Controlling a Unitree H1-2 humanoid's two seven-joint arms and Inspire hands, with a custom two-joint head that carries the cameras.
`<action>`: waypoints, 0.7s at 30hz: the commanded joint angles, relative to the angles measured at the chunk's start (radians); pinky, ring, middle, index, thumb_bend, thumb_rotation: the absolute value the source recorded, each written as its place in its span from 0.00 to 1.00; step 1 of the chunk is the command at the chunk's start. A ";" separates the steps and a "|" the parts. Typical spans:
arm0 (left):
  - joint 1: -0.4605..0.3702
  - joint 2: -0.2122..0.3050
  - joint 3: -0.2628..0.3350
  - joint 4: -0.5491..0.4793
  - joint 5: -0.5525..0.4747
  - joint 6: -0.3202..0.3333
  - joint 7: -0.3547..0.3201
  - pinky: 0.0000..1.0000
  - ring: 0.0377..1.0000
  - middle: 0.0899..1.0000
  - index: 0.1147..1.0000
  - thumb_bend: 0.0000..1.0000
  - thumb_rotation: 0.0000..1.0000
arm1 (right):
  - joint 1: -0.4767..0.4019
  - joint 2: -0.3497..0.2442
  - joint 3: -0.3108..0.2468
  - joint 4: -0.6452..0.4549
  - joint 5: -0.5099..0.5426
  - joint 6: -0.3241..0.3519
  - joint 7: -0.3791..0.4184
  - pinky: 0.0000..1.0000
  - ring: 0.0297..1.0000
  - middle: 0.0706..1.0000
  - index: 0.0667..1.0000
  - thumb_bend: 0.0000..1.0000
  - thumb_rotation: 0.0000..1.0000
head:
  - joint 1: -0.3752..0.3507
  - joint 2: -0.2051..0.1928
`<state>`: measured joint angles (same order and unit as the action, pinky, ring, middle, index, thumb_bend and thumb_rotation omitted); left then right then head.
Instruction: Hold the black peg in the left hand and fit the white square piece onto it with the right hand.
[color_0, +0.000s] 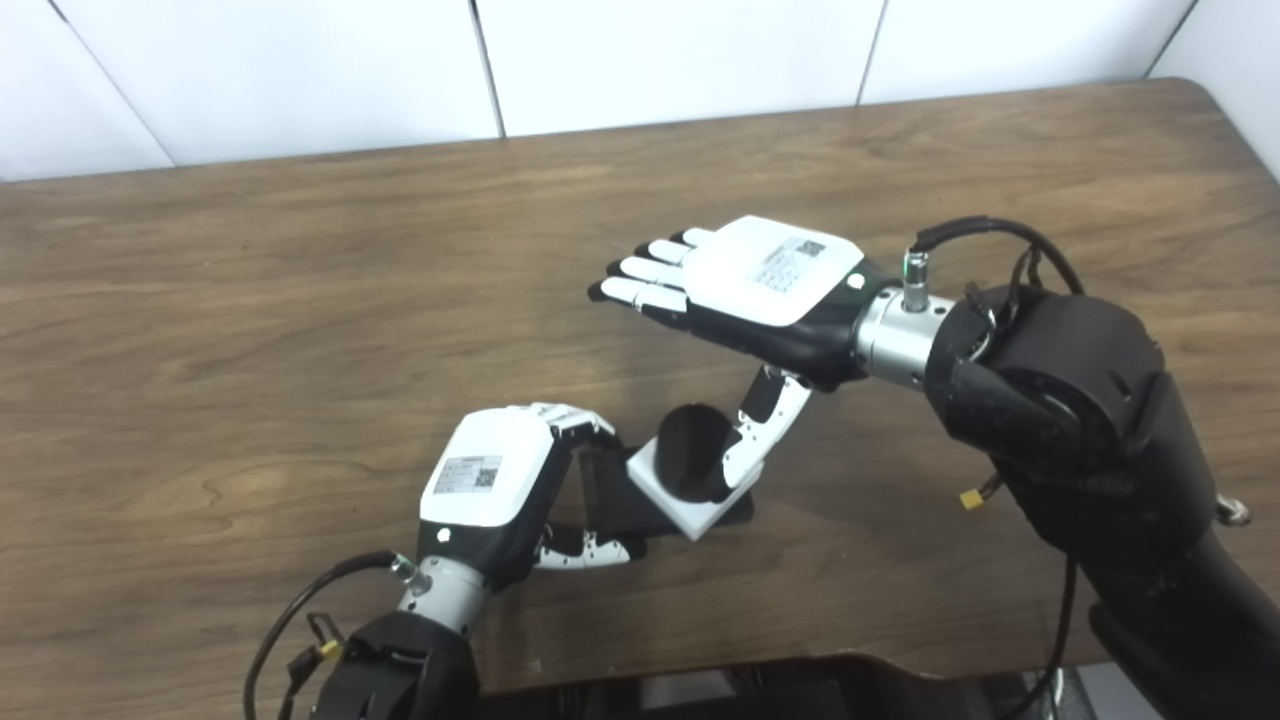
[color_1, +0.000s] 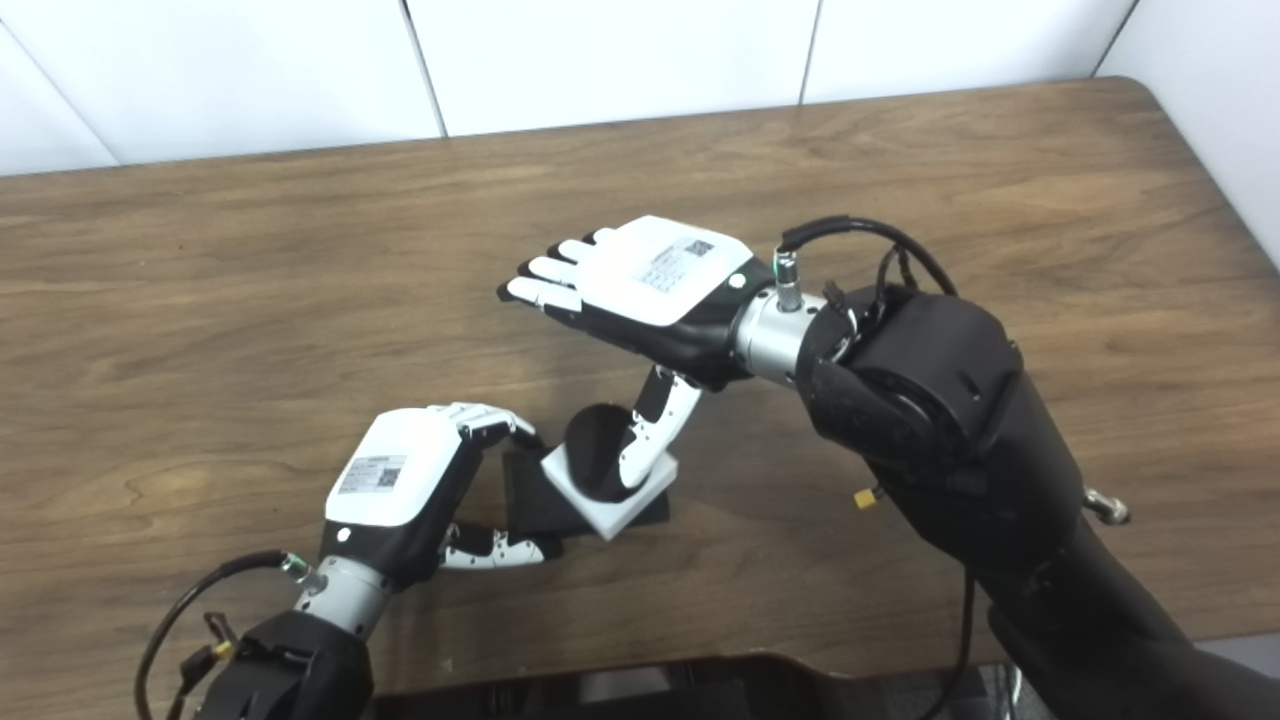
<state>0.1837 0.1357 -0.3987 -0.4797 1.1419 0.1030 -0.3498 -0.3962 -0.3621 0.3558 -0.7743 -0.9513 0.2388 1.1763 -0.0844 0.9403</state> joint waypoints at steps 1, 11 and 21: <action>0.008 -0.018 0.007 -0.007 0.039 0.001 0.052 0.79 0.78 0.78 0.83 0.97 0.53 | -0.026 0.002 -0.020 -0.027 -0.008 0.019 0.039 1.00 1.00 1.00 0.99 1.00 0.53 | -0.001 0.001; 0.021 -0.044 0.034 0.035 0.004 -0.003 0.174 0.88 0.87 0.91 1.00 1.00 0.70 | -0.008 0.001 -0.045 -0.004 0.010 0.018 0.007 0.98 1.00 0.98 0.98 1.00 0.54 | 0.010 -0.010; 0.030 -0.084 0.156 -0.079 -0.325 0.083 0.146 0.88 0.93 0.98 1.00 1.00 0.76 | 0.093 0.090 -0.247 0.018 0.266 0.219 -0.128 0.89 0.99 0.96 0.97 0.82 0.91 | 0.024 -0.037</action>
<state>0.2164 0.1120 -0.2720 -0.5069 0.8919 0.1646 -0.2136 -0.3245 -0.3076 0.1466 -0.7518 -0.7298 0.4251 1.1150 -0.0599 0.9035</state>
